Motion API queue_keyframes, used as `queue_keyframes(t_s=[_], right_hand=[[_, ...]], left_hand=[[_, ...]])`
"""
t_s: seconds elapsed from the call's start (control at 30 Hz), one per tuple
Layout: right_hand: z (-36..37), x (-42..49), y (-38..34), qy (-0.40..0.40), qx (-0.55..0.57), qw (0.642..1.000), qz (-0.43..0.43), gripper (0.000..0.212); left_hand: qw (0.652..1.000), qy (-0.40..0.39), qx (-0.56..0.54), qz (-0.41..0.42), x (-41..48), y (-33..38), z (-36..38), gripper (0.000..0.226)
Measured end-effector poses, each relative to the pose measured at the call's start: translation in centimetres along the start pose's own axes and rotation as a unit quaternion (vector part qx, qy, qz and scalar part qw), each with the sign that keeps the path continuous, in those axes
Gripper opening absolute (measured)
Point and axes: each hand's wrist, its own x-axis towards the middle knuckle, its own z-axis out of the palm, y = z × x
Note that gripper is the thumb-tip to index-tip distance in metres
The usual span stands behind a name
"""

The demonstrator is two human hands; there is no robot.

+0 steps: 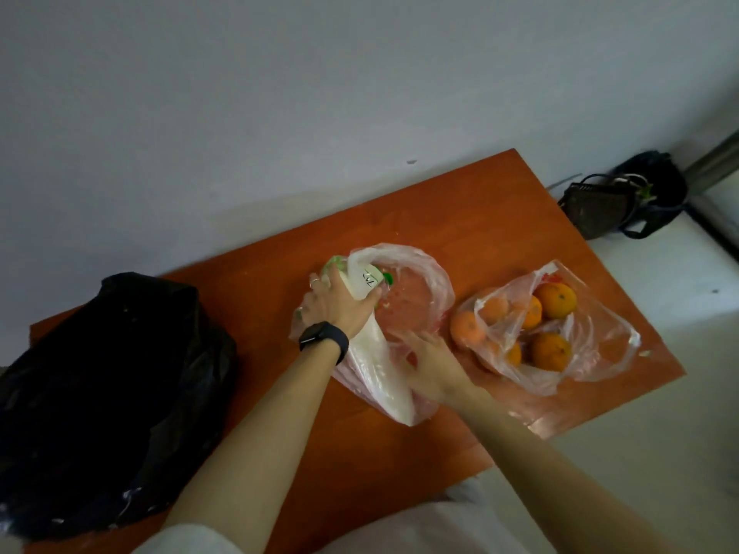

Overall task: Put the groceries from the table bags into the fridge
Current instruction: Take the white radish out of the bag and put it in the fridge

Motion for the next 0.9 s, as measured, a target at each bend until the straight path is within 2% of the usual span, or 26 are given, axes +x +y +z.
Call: queue_keyframes(t_s=[0.1, 0.17, 0.3, 0.37, 0.43, 0.5, 0.53, 0.6, 0.7, 0.83, 0.9], right_hand=[[1.2, -0.6, -1.0, -0.017, -0.025, 0.999, -0.041, 0.050], [1.8, -1.1, -1.8, -0.007, -0.039, 0.997, -0.060, 0.051], [1.7, -1.1, -3.0, -0.050, -0.037, 0.992, -0.108, 0.049], [0.4, 0.4, -3.3, -0.056, 0.047, 0.991, -0.112, 0.040], [-1.7, 2.8, -3.3, 0.011, 0.110, 0.989, -0.102, 0.031], [-3.7, 5.9, -2.9, 0.108, 0.067, 0.988, -0.091, 0.031], [-4.6, 7.4, -2.7, 0.122, 0.032, 0.989, -0.078, 0.036], [-5.8, 10.1, -2.6, 0.078, -0.035, 0.995, -0.060, 0.051], [-6.2, 13.2, -3.0, 0.015, -0.102, 0.993, -0.065, 0.060], [-6.4, 16.2, -5.0, -0.023, -0.147, 0.986, -0.079, 0.053], [-6.6, 17.4, -5.9, -0.044, -0.135, 0.984, -0.106, 0.048]], left_hand=[[0.999, -0.020, 0.041, -0.019, 1.3, 0.3, 0.5, 0.108], [0.997, -0.023, 0.076, -0.021, 2.0, 0.6, 0.5, 0.098], [0.997, -0.015, 0.079, -0.001, 3.8, 0.9, -0.6, 0.054], [0.999, -0.022, 0.039, 0.009, 5.0, -0.1, -1.7, 0.038], [0.999, -0.033, -0.022, 0.009, 5.9, -1.7, -2.3, 0.039], [0.996, -0.035, -0.085, -0.001, 6.1, -2.9, -2.4, 0.040], [0.993, -0.036, -0.109, -0.007, 6.1, -3.2, -2.3, 0.040], [0.991, -0.045, -0.128, -0.016, 6.1, -3.5, -2.1, 0.039], [0.994, -0.072, -0.081, -0.016, 6.6, -2.9, -2.2, 0.034], [0.997, -0.074, 0.022, 0.004, 7.0, -1.6, -2.2, 0.028], [0.997, -0.075, -0.009, 0.005, 7.3, -1.6, -2.1, 0.019]])
